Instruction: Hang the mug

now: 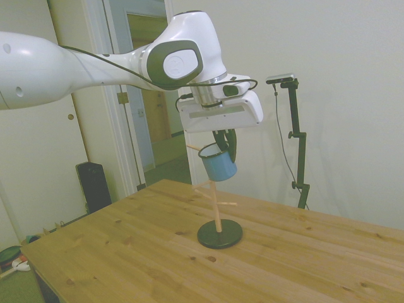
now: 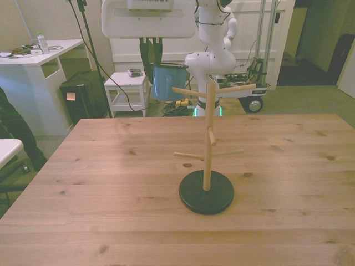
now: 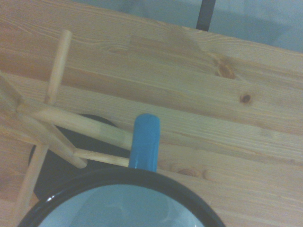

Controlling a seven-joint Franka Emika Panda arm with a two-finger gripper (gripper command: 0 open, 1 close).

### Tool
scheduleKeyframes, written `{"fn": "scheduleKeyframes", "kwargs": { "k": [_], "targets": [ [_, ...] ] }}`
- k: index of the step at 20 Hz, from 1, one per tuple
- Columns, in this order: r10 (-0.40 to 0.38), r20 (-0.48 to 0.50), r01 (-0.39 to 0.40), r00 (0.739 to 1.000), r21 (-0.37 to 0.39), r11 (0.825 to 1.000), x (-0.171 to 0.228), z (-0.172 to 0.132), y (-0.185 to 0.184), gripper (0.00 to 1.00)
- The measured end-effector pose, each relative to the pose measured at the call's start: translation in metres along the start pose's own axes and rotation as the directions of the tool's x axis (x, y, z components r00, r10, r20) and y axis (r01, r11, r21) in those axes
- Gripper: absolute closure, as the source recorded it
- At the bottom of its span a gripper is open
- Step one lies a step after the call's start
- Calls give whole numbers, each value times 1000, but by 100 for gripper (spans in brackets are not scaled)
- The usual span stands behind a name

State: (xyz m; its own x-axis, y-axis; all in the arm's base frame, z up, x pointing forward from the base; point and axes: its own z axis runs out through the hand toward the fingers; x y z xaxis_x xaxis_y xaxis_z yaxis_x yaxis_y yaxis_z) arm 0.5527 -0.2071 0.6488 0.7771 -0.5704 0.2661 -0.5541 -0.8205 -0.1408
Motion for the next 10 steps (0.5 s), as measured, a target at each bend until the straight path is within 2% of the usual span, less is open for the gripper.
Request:
{"fn": "scheduleKeyframes", "kwargs": {
  "k": [10],
  "targets": [
    [-18, 15, 19, 1000, -14, 1000, -20, 5, -32, 100]
  ]
}}
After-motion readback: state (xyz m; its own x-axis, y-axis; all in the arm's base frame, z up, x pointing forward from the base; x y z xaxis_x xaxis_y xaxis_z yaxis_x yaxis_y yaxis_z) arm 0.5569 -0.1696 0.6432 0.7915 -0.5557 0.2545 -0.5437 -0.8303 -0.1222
